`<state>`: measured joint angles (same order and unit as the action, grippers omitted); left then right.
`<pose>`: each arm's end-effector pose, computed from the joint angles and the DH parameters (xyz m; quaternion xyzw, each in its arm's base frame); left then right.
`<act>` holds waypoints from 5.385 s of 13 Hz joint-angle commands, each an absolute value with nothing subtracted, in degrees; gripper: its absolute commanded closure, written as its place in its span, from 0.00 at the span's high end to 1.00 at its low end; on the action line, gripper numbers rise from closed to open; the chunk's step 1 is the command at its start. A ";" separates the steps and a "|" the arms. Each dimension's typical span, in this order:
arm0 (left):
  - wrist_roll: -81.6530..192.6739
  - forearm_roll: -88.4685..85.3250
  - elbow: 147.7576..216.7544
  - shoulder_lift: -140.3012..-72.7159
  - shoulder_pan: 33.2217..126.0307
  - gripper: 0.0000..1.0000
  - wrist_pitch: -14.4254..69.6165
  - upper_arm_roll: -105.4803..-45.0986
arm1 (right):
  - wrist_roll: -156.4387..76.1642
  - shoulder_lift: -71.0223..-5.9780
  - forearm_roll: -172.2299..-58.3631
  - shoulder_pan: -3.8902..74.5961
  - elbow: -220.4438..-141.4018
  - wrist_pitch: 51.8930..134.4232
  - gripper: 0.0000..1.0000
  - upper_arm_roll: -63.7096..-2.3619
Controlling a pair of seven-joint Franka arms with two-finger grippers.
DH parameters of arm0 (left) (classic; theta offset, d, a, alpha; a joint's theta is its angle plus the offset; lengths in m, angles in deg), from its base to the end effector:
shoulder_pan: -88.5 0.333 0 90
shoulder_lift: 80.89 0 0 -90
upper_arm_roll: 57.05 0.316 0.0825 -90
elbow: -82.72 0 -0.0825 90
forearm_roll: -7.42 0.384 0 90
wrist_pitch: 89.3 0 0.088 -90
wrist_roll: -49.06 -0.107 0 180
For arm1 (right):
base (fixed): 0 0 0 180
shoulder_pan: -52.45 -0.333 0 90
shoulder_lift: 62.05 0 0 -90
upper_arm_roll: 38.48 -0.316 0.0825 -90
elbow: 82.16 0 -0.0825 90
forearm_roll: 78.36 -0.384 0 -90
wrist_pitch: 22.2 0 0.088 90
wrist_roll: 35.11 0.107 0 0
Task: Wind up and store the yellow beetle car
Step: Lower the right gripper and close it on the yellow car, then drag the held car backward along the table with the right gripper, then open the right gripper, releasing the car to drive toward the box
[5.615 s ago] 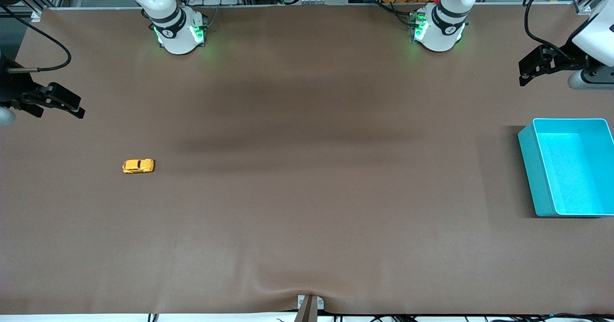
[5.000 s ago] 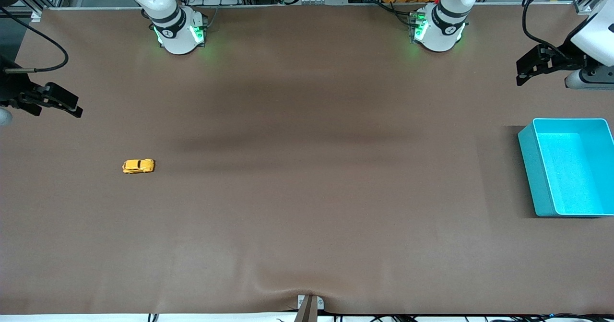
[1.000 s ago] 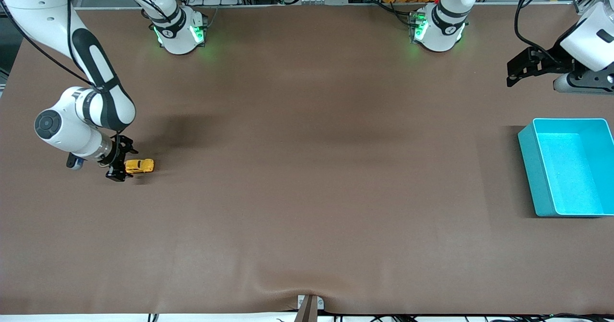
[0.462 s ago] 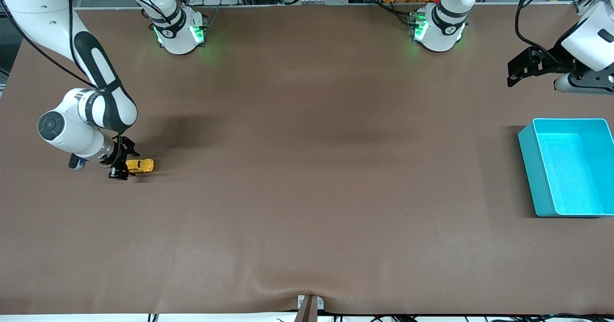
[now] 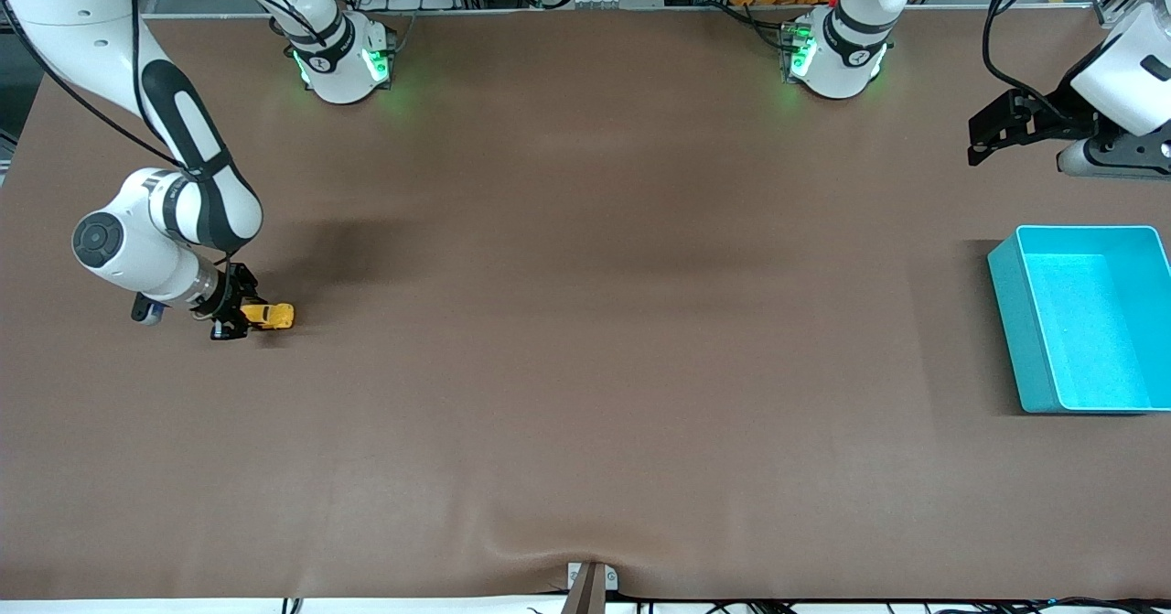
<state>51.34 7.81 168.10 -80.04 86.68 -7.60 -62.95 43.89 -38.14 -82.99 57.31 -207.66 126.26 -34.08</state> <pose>0.5300 -0.0715 0.6577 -0.9986 0.0470 0.0243 0.0063 0.5487 -0.0917 0.1921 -0.6955 0.7185 0.0090 0.0002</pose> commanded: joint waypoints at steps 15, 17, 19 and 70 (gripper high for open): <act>50.91 7.51 167.53 -79.74 87.18 1.00 -7.83 -63.12 | 45.49 -34.02 -81.97 57.46 -204.51 127.39 0.16 -32.51; 50.91 7.51 167.53 -79.74 87.18 1.00 -7.83 -63.12 | 45.40 -33.58 -80.74 58.16 -203.98 127.39 0.15 -31.90; 50.91 7.51 167.53 -79.74 87.18 1.00 -7.83 -63.12 | 45.32 -33.31 -79.69 58.25 -203.89 127.39 0.15 -31.81; 51.08 7.86 167.45 -79.57 87.18 1.00 -7.83 -62.59 | 29.85 -44.56 -74.94 62.30 -177.01 83.54 1.00 -30.84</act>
